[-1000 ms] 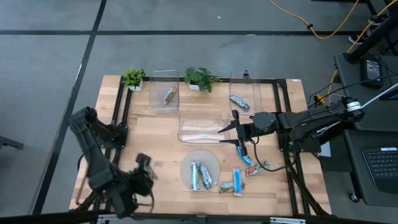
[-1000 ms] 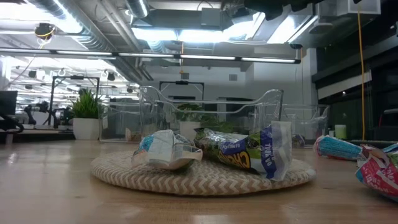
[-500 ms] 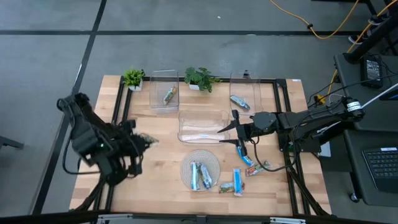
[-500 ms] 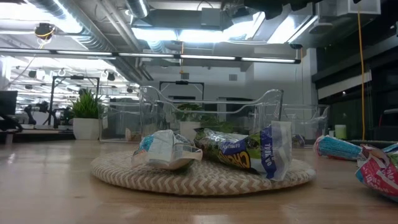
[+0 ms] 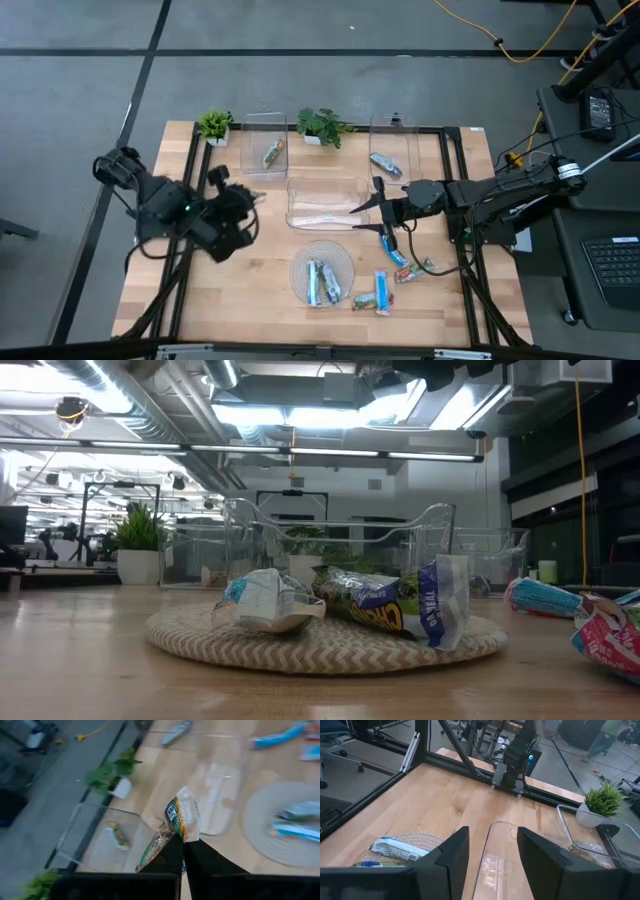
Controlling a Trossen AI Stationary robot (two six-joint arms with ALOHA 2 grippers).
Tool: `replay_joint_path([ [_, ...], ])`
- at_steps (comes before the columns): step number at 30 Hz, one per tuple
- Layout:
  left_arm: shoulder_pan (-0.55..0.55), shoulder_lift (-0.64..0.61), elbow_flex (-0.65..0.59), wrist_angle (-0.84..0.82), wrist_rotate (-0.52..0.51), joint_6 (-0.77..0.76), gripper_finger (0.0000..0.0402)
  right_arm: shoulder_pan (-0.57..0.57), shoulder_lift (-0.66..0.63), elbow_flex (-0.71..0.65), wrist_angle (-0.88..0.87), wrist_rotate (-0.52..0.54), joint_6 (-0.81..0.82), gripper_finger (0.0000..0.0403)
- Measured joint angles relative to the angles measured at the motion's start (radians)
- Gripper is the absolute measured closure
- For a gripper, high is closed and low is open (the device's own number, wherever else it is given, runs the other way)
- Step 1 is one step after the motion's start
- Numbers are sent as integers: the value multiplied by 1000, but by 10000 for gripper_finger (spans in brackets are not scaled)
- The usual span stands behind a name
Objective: Pick and place Granola Bars by type
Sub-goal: Put the orange granola bar into the top left transparent bin
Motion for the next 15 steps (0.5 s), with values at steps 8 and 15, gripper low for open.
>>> replay_joint_path([
  [8,239,0,0,0,1,127,398,0,0,0,0,0,0,234],
  [15,401,0,0,0,14,232,397,0,0,0,-1,0,0,234],
])
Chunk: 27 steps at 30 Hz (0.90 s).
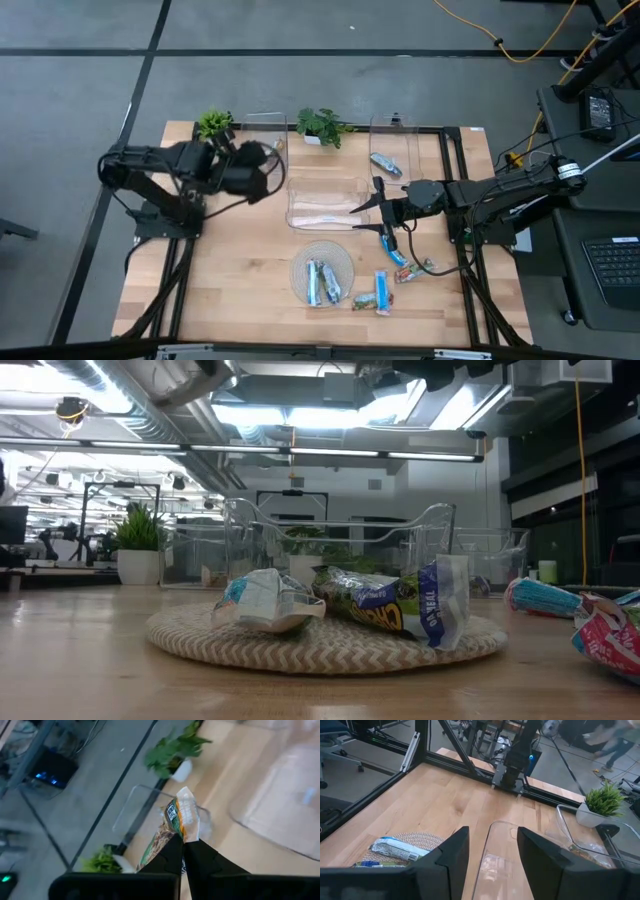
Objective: Pick and place Granola Bars by type
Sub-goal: Put the orange granola bar into the top left transparent bin
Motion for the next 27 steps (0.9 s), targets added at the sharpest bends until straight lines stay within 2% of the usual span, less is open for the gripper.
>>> replay_joint_path([
  [7,141,9,-1,55,4,115,399,0,0,0,0,0,0,234],
  [17,327,47,-1,225,93,364,399,0,0,0,-2,0,0,234],
  [23,449,77,-1,244,173,412,396,0,0,0,-3,0,-1,234],
  [27,491,107,-11,260,185,448,399,0,0,0,-3,0,-23,234],
])
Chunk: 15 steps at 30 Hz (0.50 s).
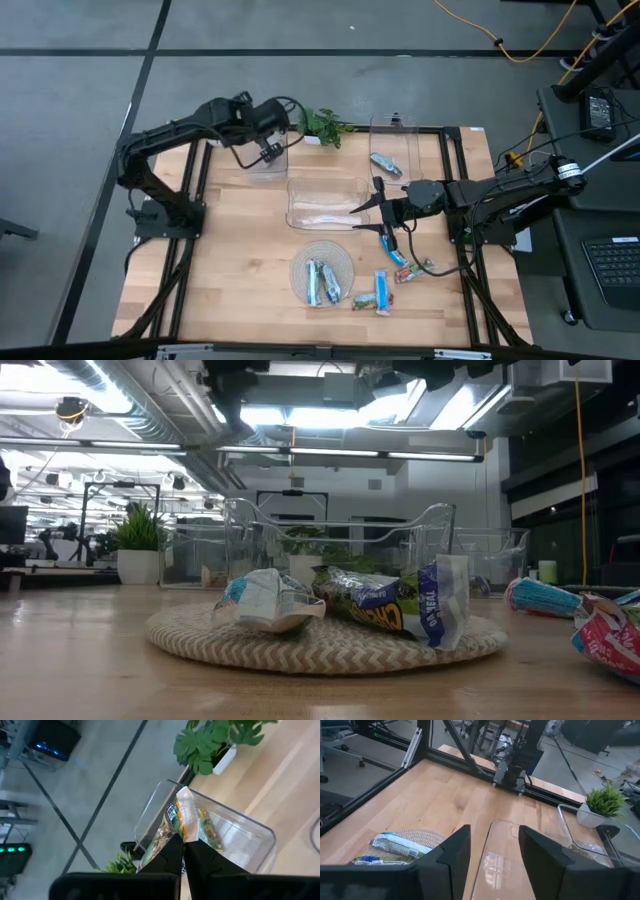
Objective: Pick and place Granola Bars by type
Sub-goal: Put the orange granola bar into the top left transparent bin
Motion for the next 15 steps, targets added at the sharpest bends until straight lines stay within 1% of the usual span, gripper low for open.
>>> replay_joint_path([
  [3,39,14,-66,86,58,54,399,0,0,0,0,0,-1,234],
  [9,138,15,-274,359,197,156,397,0,0,0,-4,0,1,234],
  [12,188,15,-353,451,231,187,399,0,0,0,-10,0,1,234],
  [15,231,15,-418,508,273,204,397,0,0,0,-10,0,-1,234],
])
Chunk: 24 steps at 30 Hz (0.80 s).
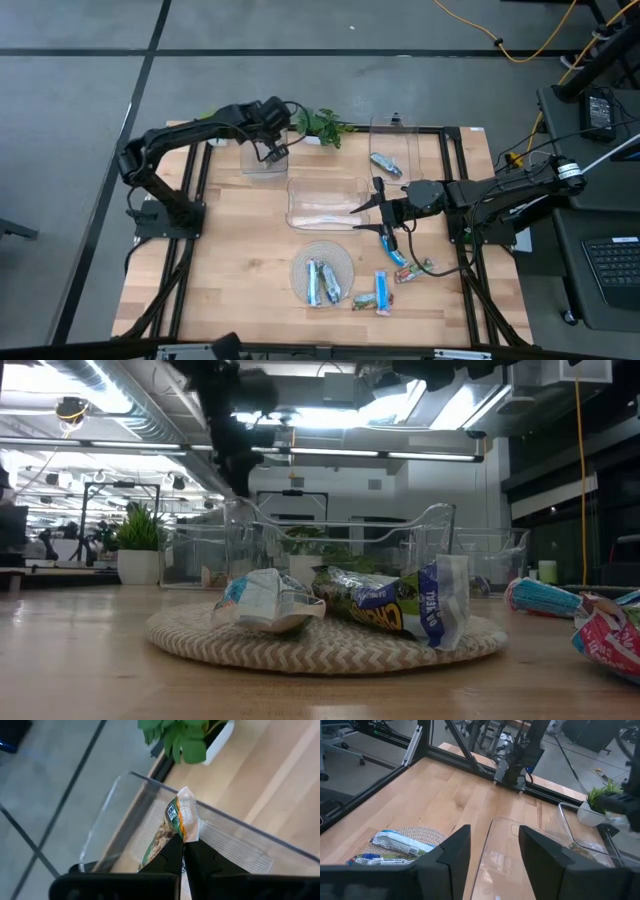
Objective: Pick and place Granola Bars by type
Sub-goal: Put the orange granola bar into the top left transparent bin
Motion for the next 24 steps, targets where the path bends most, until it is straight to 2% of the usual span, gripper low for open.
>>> replay_joint_path([
  [12,72,-1,-152,155,120,21,396,0,0,0,-5,0,-2,234],
  [24,83,67,-171,141,162,63,394,0,0,0,-8,0,-2,234],
])
